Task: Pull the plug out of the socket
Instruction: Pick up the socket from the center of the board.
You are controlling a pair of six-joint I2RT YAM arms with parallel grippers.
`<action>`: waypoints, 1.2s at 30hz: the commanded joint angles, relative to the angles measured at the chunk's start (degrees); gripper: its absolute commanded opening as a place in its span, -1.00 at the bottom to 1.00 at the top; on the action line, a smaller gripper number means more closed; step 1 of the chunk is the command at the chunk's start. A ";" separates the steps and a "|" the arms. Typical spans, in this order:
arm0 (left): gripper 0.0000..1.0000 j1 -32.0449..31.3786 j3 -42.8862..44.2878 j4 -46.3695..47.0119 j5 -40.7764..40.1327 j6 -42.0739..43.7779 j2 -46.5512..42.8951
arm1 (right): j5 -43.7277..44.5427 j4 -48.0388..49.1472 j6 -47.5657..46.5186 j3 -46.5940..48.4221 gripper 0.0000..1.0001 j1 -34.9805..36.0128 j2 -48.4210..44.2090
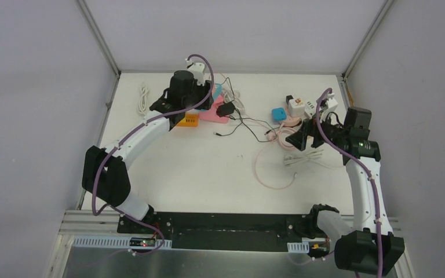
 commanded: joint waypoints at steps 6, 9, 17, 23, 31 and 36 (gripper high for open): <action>-1.00 -0.68 7.08 3.30 2.00 -2.89 -1.06 | -1.38 0.90 -0.92 0.30 1.00 -0.51 -1.69; -1.00 -0.68 11.30 2.62 2.95 -3.44 0.63 | -1.47 0.90 -0.83 0.29 1.00 -0.51 -1.69; -1.00 -0.68 20.68 1.15 6.67 -5.94 4.40 | -1.47 0.82 -0.83 0.30 1.00 -0.51 -2.01; -1.00 -0.68 22.02 1.10 8.54 -7.47 4.39 | -1.65 0.82 -0.83 0.36 1.00 -0.51 -2.02; -1.00 -0.68 20.09 1.78 12.07 -10.59 1.72 | -1.74 0.75 -0.83 0.39 0.99 -0.51 -2.13; -1.00 -1.82 18.50 1.87 14.07 -11.63 -1.37 | -1.78 0.72 -0.79 0.39 1.00 -0.51 -2.19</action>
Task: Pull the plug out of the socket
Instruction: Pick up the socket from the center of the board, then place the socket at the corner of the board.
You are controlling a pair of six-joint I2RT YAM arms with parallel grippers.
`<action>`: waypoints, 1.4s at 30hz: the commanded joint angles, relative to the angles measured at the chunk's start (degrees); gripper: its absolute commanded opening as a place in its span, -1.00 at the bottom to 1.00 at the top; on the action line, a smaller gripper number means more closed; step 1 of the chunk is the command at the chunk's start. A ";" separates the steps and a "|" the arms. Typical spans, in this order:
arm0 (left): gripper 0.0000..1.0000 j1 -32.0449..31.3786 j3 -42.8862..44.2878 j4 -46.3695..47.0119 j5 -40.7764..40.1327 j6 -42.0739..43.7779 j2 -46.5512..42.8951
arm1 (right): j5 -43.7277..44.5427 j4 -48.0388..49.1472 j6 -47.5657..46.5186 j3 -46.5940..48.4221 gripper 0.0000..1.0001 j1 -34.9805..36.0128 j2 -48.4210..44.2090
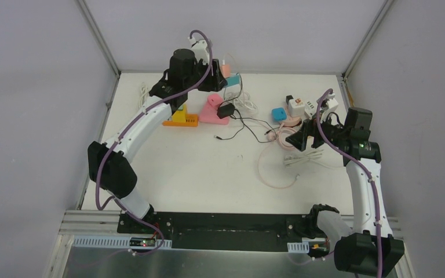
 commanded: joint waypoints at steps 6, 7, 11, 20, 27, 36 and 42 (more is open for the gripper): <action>-1.00 -4.12 -3.20 7.11 3.99 -2.80 -10.38 | -1.45 0.75 -0.74 0.39 1.00 -0.45 -1.34; -1.00 -4.66 -4.16 7.11 3.96 -2.82 -10.77 | -1.45 0.74 -0.74 0.39 1.00 -0.45 -1.34; -1.00 -5.96 -8.80 7.84 2.44 -2.83 -12.59 | -1.62 0.66 -0.74 0.34 1.00 -0.45 -1.41; -1.00 -6.98 -17.25 7.39 1.44 -3.79 -20.78 | -1.97 0.59 -0.67 0.39 1.00 -0.45 -1.43; -1.00 -7.67 -24.39 4.34 -1.14 -5.31 -29.12 | -2.29 0.66 -0.66 0.31 1.00 -0.44 -1.32; -1.00 -8.18 -29.61 -0.21 1.09 -8.18 -36.52 | -2.51 0.66 -0.48 0.30 1.00 -0.38 -1.30; -1.00 -8.18 -31.91 -0.24 7.31 -10.66 -35.94 | -2.83 0.75 -0.44 0.21 1.00 -0.37 -1.25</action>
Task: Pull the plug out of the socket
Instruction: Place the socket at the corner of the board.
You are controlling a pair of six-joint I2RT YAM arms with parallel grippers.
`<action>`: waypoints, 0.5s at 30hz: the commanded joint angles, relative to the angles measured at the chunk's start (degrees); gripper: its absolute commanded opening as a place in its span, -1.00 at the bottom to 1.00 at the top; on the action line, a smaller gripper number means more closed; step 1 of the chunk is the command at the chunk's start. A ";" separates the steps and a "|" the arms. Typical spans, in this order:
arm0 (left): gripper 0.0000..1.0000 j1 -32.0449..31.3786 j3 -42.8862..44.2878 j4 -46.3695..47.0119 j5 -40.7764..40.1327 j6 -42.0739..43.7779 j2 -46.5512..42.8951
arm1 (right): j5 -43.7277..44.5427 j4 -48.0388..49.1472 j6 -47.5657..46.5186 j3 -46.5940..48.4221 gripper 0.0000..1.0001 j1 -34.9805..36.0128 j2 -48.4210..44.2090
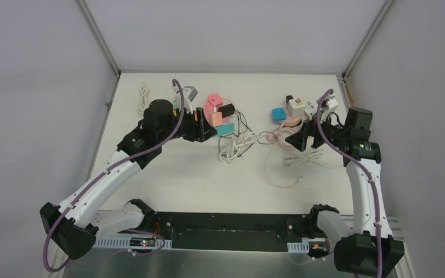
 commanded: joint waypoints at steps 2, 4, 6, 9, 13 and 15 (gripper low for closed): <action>-1.00 -0.64 -1.07 3.63 4.07 -2.67 -2.22 | -2.01 0.69 -0.44 0.21 1.00 -0.38 -1.11; -1.00 -0.64 -2.07 1.08 2.09 -1.99 -3.64 | -2.03 0.68 -0.44 0.22 1.00 -0.39 -1.20; -1.00 -0.64 -4.16 -0.84 0.65 -2.05 -5.08 | -2.24 0.60 -0.45 0.21 0.99 -0.36 -1.29; -1.00 -0.64 -8.04 -2.82 -1.38 -2.84 -6.67 | -2.62 0.67 -0.37 0.21 1.00 -0.36 -1.20; -1.00 -0.76 -13.51 -3.22 -2.02 -4.88 -7.37 | -2.94 0.66 -0.35 0.06 1.00 -0.27 -0.80; -1.00 -1.16 -15.29 -3.23 -2.07 -5.98 -7.28 | -3.06 0.60 -0.35 0.04 0.99 -0.19 -0.60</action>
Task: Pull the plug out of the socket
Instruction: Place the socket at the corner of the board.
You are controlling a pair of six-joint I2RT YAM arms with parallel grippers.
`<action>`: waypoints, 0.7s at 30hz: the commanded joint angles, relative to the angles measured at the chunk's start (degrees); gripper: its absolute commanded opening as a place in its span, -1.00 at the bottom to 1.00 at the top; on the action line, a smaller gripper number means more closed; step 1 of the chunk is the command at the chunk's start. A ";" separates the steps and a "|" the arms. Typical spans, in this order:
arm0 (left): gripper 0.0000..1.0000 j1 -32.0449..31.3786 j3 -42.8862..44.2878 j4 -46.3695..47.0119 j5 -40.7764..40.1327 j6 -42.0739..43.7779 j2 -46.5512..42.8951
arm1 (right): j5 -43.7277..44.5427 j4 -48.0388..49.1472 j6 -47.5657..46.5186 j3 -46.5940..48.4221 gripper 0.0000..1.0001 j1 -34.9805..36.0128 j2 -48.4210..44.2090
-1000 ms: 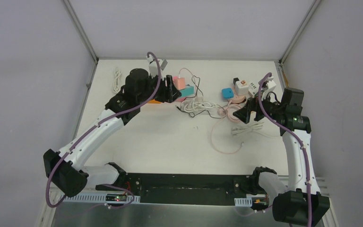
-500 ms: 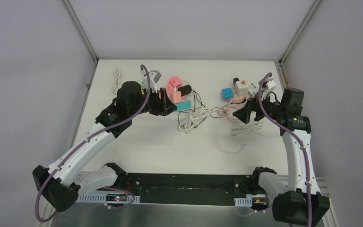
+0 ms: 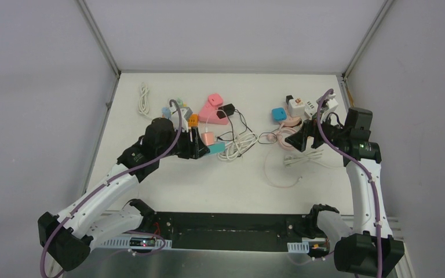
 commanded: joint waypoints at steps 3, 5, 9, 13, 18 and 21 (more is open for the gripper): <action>-1.00 -2.19 -5.05 -0.33 -1.62 -4.25 0.16 | -2.01 0.68 -0.38 0.00 1.00 -0.18 -0.50; -1.00 -2.68 -6.33 -0.79 -1.60 -5.29 0.57 | -2.10 0.73 -0.39 -0.12 0.99 -0.14 -0.48; -1.00 -5.05 -8.86 -1.23 -1.48 -7.38 1.47 | -2.27 0.77 -0.38 -0.23 0.99 -0.09 -0.05; -1.00 -10.87 -12.39 3.73 -4.27 -10.38 3.60 | -2.44 0.77 -0.37 -0.31 0.99 0.06 0.41; -1.00 -20.22 -14.83 14.37 -11.56 -8.66 9.37 | -2.88 0.82 -0.46 -0.53 1.00 0.34 1.12; -1.00 -23.63 -15.95 21.99 -13.95 -5.05 13.14 | -3.12 0.73 -0.67 -0.58 1.00 0.58 1.36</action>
